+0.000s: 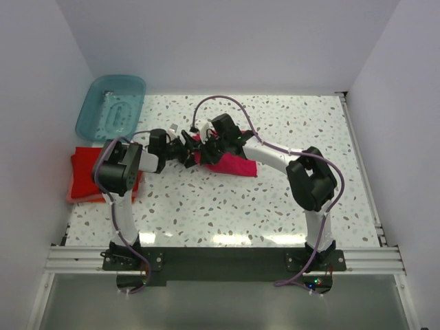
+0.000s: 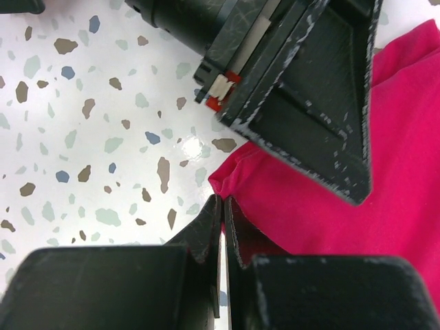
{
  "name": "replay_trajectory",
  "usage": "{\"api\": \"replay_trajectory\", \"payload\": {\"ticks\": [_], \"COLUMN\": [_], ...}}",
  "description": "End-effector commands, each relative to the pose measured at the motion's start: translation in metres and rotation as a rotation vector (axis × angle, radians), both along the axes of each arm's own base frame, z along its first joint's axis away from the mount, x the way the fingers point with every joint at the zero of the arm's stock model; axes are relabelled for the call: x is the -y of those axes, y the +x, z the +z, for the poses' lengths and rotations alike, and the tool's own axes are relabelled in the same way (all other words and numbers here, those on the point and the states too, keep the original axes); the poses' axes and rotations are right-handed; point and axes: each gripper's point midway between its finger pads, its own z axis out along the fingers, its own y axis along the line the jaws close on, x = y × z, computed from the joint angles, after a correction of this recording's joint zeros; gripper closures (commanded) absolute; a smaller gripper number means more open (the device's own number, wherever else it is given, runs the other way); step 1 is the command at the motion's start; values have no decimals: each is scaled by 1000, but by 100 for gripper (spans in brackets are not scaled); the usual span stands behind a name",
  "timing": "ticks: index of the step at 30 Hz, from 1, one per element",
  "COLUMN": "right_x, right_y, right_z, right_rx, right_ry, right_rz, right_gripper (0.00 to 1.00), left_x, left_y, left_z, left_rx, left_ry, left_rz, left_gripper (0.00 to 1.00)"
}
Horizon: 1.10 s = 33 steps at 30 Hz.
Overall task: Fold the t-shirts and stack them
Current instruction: Neatly place the folded tshirt to the corner
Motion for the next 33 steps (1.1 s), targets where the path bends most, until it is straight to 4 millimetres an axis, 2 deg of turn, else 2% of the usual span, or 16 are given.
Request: {"api": "replay_trajectory", "payload": {"ticks": [1, 6, 10, 14, 21, 22, 24, 26, 29, 30, 31, 32, 33], "right_x": [-11, -14, -16, -22, -29, -30, -32, -32, -34, -34, -32, -30, -28], "right_y": [4, 2, 3, 4, 9, 10, 9, 7, -2, -4, -9, -11, -14], "right_z": [49, 50, 49, 46, 44, 46, 46, 49, 54, 56, 60, 62, 65], "right_rx": [73, 65, 59, 44, 44, 46, 44, 45, 28, 23, 13, 8, 5], "right_ry": [118, 127, 131, 137, 147, 152, 156, 161, 175, 176, 175, 177, 179], "right_rz": [8, 9, 3, 2, 1, 1, 6, 12, 31, 35, 34, 31, 27], "right_gripper": [100, 100, 100, 100, 100, 100, 100, 100, 100, 100, 86, 78, 70], "left_x": [-4, -8, -4, 0, 5, 3, 1, -1, -8, -10, -15, -21, -27], "left_y": [25, 45, 57, 59, 49, 45, 38, 36, 29, 29, 23, 17, 16], "left_z": [-11, -17, -17, -21, -24, -30, -33, -33, -31, -28, -29, -31, -25], "left_rx": [10, 25, 42, 35, 15, -2, -16, -23, -32, -23, -25, -41, -25], "left_ry": [36, 59, 68, 85, 141, 167, 200, 230, 325, 363, 428, 466, 503], "left_rz": [114, 172, 177, 181, 156, 147, 127, 114, 54, 37, -19, -43, -54], "left_gripper": [24, 32, 37, 43, 42, 42, 49, 62, 78, 80, 84, 91, 93]}}
